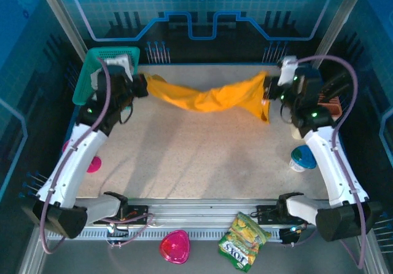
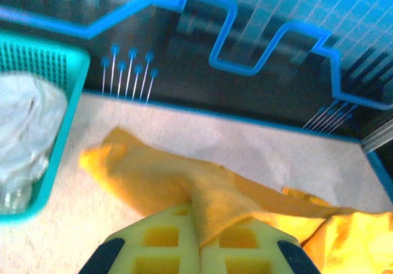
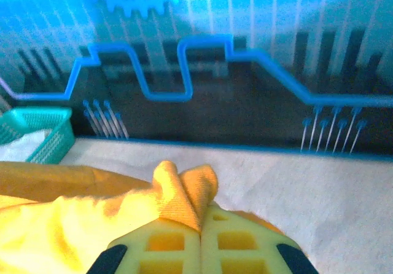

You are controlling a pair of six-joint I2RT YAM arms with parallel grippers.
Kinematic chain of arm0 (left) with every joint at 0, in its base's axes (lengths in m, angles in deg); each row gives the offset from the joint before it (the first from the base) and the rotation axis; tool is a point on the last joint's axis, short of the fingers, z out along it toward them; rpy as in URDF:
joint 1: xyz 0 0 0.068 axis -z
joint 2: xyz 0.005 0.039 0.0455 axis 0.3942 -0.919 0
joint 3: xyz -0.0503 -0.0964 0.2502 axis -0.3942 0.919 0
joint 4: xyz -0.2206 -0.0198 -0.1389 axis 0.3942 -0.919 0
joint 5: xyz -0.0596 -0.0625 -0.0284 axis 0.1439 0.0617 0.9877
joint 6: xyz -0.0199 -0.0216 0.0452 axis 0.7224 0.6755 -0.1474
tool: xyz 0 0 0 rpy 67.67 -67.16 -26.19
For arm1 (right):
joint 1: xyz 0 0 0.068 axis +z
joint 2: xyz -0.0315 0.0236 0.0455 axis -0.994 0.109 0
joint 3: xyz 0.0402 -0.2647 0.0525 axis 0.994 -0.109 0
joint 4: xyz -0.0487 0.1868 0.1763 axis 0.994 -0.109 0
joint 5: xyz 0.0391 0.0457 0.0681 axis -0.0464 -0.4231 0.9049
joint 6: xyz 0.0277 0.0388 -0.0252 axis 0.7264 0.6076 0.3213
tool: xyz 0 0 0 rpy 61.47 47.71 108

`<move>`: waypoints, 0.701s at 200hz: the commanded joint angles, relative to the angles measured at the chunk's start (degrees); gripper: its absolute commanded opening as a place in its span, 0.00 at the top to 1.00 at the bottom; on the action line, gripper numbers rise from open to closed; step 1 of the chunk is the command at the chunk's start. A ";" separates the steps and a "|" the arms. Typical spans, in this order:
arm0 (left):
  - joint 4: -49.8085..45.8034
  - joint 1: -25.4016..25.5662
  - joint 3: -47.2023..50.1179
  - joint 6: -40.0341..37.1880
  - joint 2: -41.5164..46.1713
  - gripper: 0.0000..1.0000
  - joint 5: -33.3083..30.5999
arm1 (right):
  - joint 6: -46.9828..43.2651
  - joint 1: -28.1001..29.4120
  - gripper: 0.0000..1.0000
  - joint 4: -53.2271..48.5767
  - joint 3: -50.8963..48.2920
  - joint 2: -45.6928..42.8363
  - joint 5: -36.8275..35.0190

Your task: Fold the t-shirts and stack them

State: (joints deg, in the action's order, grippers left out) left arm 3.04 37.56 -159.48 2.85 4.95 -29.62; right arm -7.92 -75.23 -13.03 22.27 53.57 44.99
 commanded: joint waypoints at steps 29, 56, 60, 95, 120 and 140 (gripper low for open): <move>9.85 -0.19 28.67 12.32 6.07 1.00 1.40 | 10.31 8.76 1.00 6.99 -27.96 -6.96 5.75; 6.65 -0.23 33.09 13.19 9.17 0.88 -2.68 | 15.74 10.48 1.00 4.53 -34.98 -10.98 6.15; 6.18 -0.26 33.23 13.20 9.36 0.82 -3.38 | 16.61 10.63 1.00 4.22 -35.81 -11.48 6.58; 2.25 -0.26 34.00 13.68 9.57 0.19 -8.14 | 23.65 10.89 0.73 4.18 -41.83 -10.60 12.77; 1.32 -0.29 33.00 13.30 8.86 0.01 -8.93 | 26.23 11.21 0.56 4.02 -43.80 -5.97 20.37; 0.05 -0.29 30.93 12.10 7.85 0.01 -9.24 | 24.92 12.41 0.50 -1.83 -42.33 -4.67 22.81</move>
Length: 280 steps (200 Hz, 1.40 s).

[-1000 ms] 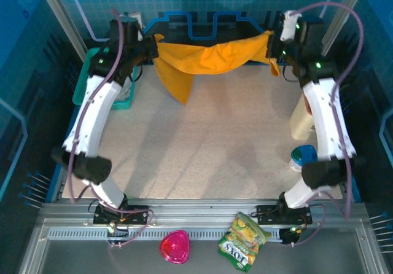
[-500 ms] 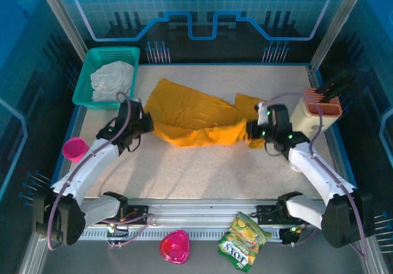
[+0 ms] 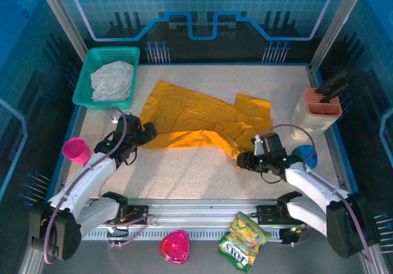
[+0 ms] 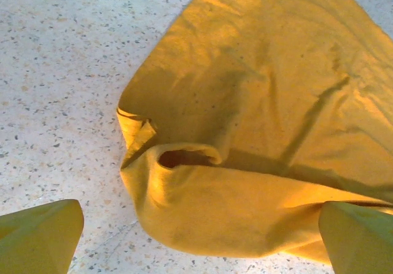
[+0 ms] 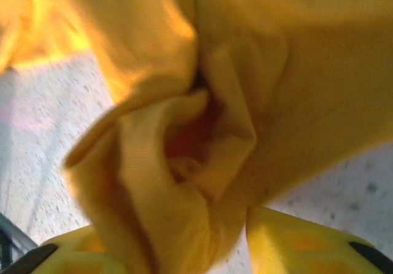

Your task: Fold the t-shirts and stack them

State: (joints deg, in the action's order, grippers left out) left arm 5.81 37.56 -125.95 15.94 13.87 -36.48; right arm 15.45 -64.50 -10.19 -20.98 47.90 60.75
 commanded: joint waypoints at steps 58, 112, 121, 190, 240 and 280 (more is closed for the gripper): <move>-7.62 -0.25 -10.89 -4.03 -9.72 0.01 -1.97 | -5.08 1.82 0.19 -30.93 21.49 -10.59 -12.67; -5.64 -0.27 -11.61 -2.13 -12.08 0.01 0.65 | -12.14 -1.21 0.47 -18.18 34.97 15.45 -7.62; -6.16 -0.16 -11.59 -2.26 -11.56 0.01 0.55 | -12.84 -1.06 0.50 -16.65 37.79 20.81 -6.51; -8.61 -0.29 -10.29 -2.19 -8.39 0.01 -0.04 | -13.15 2.37 0.52 -13.41 54.71 49.65 -6.20; -8.48 -0.29 -11.19 -2.27 -8.95 0.01 0.75 | -10.97 5.36 0.54 -12.26 57.34 54.36 -7.29; -8.18 -0.29 -11.01 -2.10 -8.98 0.01 1.53 | -9.86 5.88 0.89 -12.77 56.30 50.65 -10.20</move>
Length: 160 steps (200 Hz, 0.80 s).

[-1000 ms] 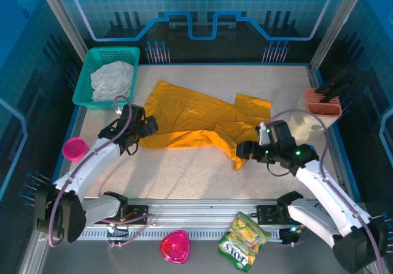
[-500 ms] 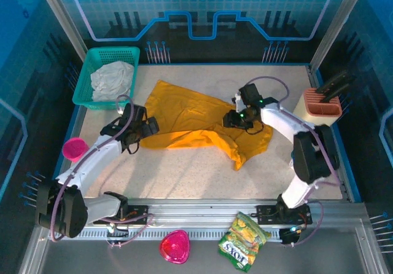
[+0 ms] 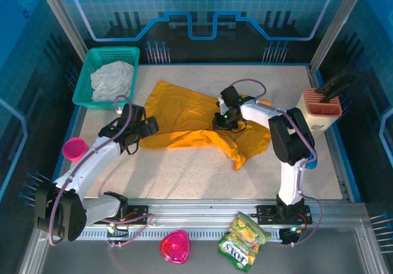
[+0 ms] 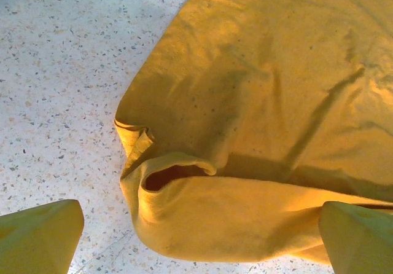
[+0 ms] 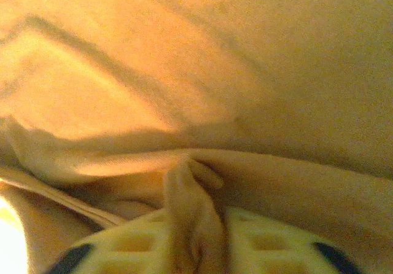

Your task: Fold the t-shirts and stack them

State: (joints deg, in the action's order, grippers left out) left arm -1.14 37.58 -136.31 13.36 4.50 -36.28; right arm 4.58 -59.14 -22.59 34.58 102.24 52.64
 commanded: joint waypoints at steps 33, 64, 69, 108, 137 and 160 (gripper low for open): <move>-1.40 -0.31 0.10 0.58 1.44 0.01 1.35 | 0.05 2.56 1.00 -3.49 0.77 -9.69 -5.68; -1.66 -0.31 1.25 0.66 3.00 0.01 1.03 | 1.04 6.52 1.00 -4.38 -2.85 -16.67 -8.05; -1.75 -0.31 1.40 0.66 3.23 0.01 1.01 | 1.30 7.27 1.00 -4.38 -3.74 -18.00 -8.53; -2.62 -0.31 1.82 0.18 4.09 0.01 0.81 | 6.89 15.49 1.00 -3.06 -12.34 -27.35 -10.57; -2.67 -0.31 1.73 -0.22 4.22 0.01 0.51 | 13.60 24.01 1.00 -0.61 -18.11 -30.72 -10.74; -2.63 -0.31 1.90 -0.30 4.25 0.01 0.42 | 18.42 29.71 0.95 1.86 -21.33 -29.95 -8.95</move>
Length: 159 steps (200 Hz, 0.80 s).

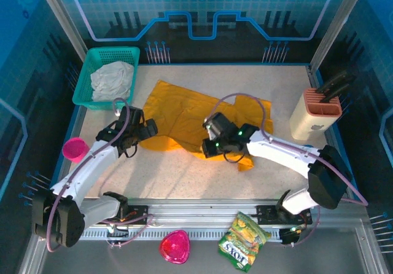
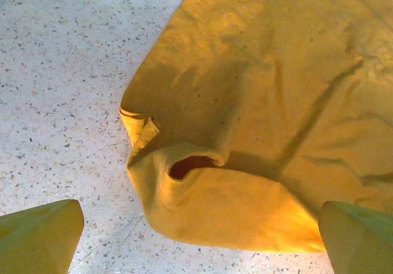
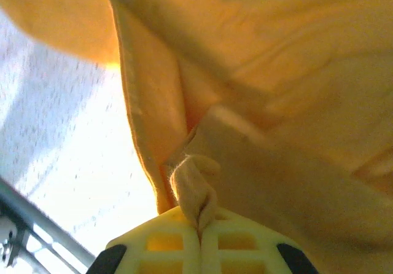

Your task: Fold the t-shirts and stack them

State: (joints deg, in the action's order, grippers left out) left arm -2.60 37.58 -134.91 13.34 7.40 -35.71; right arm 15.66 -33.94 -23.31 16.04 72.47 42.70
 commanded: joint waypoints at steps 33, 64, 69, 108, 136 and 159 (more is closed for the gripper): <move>-1.14 -0.29 0.64 -0.53 1.08 0.01 -0.36 | 8.56 7.59 0.82 0.55 -2.71 0.95 2.91; -1.66 -0.31 0.35 -1.24 0.44 0.01 -1.06 | 3.56 3.68 0.44 -10.06 1.50 -4.71 -3.63; -1.77 -0.31 0.27 -1.40 0.21 0.01 -1.28 | 2.74 2.33 0.42 -11.17 1.76 -6.01 -4.65; -1.13 -0.31 0.04 -1.43 -3.46 0.01 -1.37 | -3.73 -17.23 0.43 -11.21 0.24 -11.57 -3.60; -0.04 -0.22 -0.09 -0.60 -5.73 0.01 -0.39 | -7.80 -30.45 0.63 -7.65 2.05 -3.05 0.24; -0.10 -0.22 -0.18 -0.58 -5.01 0.01 -1.27 | -8.91 -36.37 0.77 -6.07 6.42 9.48 2.67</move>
State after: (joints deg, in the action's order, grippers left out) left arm -2.65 37.58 -134.84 12.95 1.76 -36.33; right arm 9.87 -65.74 -30.04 18.88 71.68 41.45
